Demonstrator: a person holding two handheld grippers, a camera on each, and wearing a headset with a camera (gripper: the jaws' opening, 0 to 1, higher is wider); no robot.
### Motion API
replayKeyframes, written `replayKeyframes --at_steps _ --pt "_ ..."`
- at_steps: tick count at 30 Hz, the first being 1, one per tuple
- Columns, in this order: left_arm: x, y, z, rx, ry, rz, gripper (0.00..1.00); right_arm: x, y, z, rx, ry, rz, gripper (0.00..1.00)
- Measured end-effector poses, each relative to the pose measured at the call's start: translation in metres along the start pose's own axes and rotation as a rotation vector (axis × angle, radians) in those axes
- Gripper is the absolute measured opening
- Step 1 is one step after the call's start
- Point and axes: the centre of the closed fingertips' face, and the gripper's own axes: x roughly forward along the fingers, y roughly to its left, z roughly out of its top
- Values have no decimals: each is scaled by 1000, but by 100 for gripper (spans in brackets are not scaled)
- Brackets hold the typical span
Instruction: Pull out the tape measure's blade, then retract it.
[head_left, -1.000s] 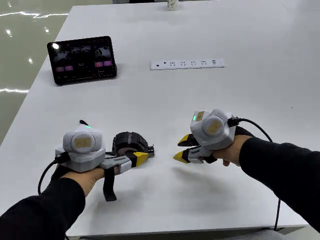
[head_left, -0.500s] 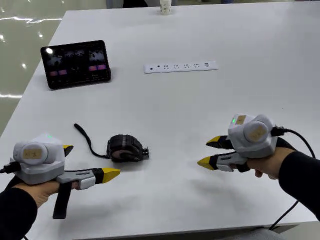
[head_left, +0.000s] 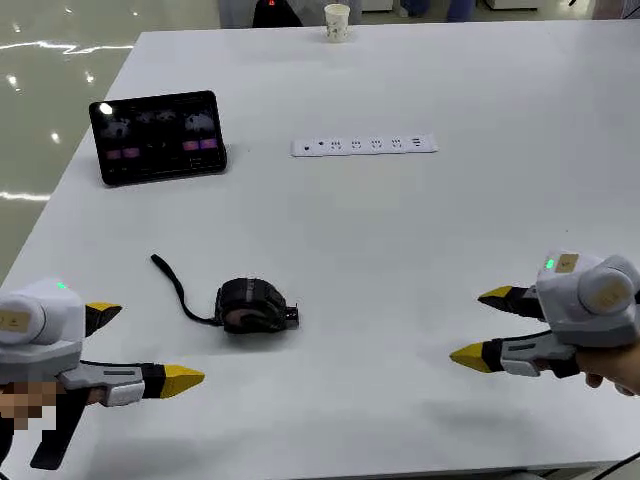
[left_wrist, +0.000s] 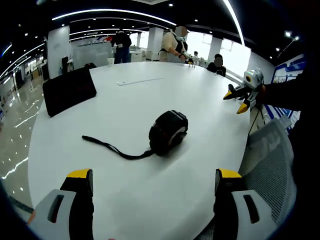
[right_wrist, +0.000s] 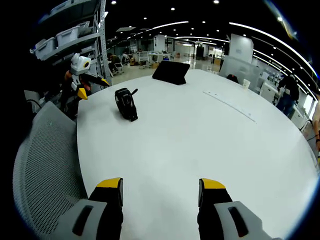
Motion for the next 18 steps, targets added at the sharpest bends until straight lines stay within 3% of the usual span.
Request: replayKeyframes --at_steps 9,18 --pt "-21 18 -5 16 8 35 99 -30 -13 -24 24 4 -36 73" --pt "-32 30 -9 57 36 70 99 -51 -22 -50 54 15 -58 88"
